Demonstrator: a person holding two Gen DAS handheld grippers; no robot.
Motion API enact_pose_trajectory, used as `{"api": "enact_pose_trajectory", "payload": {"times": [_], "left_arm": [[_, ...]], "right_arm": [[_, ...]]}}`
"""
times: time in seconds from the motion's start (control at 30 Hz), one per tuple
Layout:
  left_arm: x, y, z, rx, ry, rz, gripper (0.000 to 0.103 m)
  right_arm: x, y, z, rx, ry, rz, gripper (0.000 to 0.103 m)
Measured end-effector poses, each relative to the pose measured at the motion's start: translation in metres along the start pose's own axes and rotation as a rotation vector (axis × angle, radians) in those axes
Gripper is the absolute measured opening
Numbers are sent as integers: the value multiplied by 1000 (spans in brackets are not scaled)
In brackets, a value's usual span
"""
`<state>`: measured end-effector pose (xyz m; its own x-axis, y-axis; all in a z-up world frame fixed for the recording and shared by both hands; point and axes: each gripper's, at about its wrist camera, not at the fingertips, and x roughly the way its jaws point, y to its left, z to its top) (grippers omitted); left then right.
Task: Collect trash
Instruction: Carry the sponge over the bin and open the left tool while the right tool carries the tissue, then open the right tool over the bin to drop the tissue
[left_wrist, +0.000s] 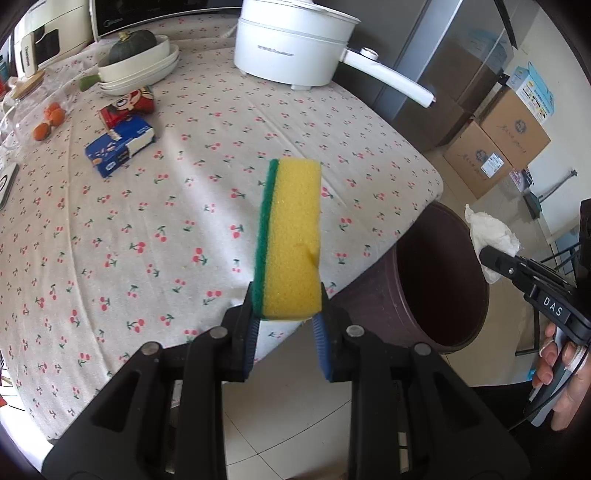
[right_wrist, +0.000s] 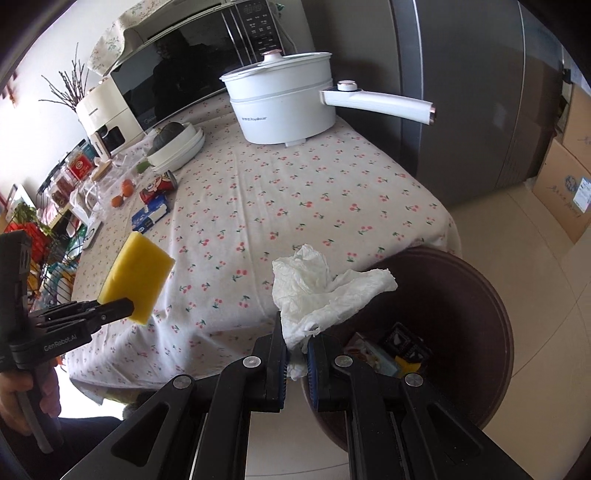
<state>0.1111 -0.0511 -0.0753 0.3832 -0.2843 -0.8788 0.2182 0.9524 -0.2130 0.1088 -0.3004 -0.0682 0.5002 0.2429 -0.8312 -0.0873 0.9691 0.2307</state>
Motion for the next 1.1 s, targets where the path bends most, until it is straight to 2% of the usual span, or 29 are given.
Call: {"api": "enact_pose_trajectory", "payload": {"times": [0.33, 0.57, 0.9, 0.93, 0.97, 1.0, 1.03, 1.07, 1.1], "left_arm": [[34, -78, -7, 164, 66, -74, 29], [58, -126, -7, 239, 97, -133, 29], [81, -153, -5, 265, 109, -144, 30], [81, -154, -4, 270, 102, -133, 36], [80, -153, -4, 277, 100, -123, 53], [79, -153, -4, 282, 94, -100, 65], [77, -152, -5, 283, 80, -59, 84], [74, -150, -5, 283, 56, -21, 90], [72, -149, -5, 287, 38, 2, 90]], "right_arm": [[-11, -67, -32, 78, 21, -69, 10], [-18, -107, -51, 138, 36, -103, 10], [-23, -130, -62, 174, 44, -125, 10], [-23, -130, -62, 174, 44, -125, 11], [-23, -130, -62, 173, 44, -125, 11], [-23, -130, -62, 172, 45, -124, 11], [-23, -129, -61, 170, 46, -123, 11], [-22, -128, -61, 169, 46, -123, 11], [-21, -127, -61, 166, 47, -123, 11]]}}
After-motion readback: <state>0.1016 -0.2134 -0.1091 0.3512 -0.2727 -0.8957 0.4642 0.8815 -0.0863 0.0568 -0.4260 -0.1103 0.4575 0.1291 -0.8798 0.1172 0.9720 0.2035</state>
